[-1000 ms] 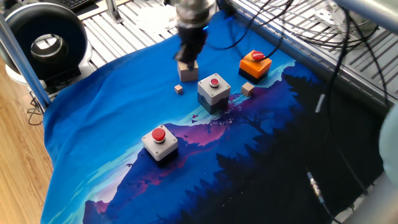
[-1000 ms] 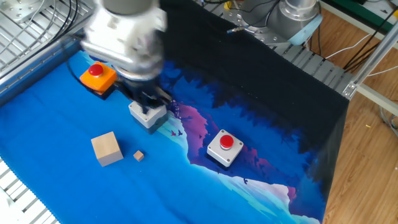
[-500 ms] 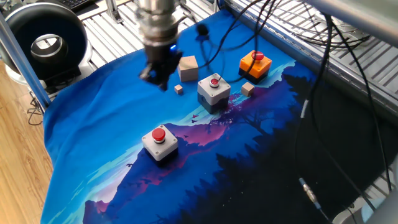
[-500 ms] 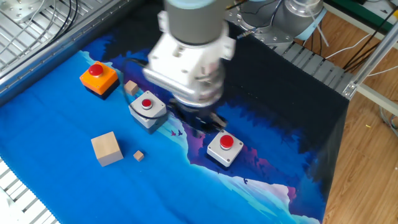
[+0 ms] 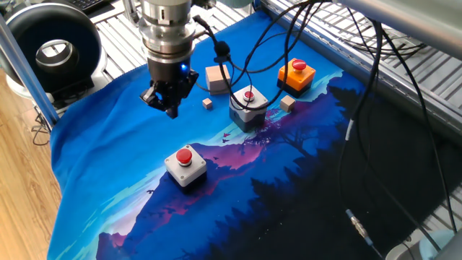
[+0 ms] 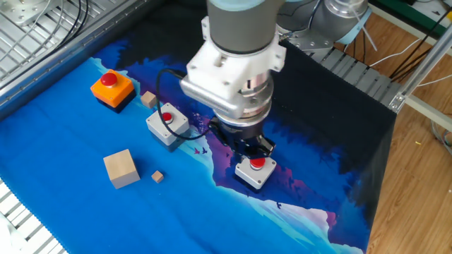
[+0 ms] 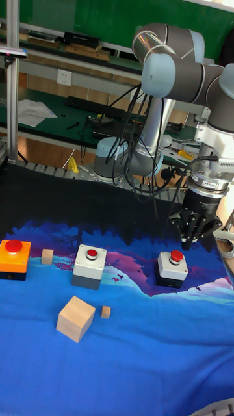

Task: Press three buttons from left to right in sequence

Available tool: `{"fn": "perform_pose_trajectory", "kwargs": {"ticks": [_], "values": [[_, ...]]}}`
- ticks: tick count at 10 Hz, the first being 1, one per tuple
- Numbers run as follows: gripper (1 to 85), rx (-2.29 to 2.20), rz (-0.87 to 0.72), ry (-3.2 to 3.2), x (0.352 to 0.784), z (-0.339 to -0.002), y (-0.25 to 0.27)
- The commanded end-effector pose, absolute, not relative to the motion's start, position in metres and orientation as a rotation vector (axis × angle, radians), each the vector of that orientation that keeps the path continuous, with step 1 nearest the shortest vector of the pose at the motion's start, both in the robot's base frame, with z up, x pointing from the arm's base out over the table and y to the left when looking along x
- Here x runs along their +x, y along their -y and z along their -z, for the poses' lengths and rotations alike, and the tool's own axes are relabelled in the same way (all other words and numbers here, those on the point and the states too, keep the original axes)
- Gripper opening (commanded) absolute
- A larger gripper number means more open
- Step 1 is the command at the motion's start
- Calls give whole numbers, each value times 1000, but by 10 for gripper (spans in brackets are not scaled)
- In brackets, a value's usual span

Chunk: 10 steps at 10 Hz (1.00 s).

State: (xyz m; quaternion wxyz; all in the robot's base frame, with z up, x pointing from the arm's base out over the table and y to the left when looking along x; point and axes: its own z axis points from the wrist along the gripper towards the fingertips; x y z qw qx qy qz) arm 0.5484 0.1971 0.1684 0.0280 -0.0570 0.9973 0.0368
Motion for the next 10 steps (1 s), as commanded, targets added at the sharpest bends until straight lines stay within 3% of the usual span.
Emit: {"fn": "perform_pose_trajectory", "kwargs": {"ticks": [1, 3, 5, 8, 10], "values": [[10, -312, -97, -3044, 553, -170, -198], [10, -369, -25, -3042, 553, -170, -186], [10, -307, -53, -3047, 553, -170, -191], [10, -264, -32, -3112, 506, -145, -213], [10, -243, -19, -3119, 497, -135, -214]]}}
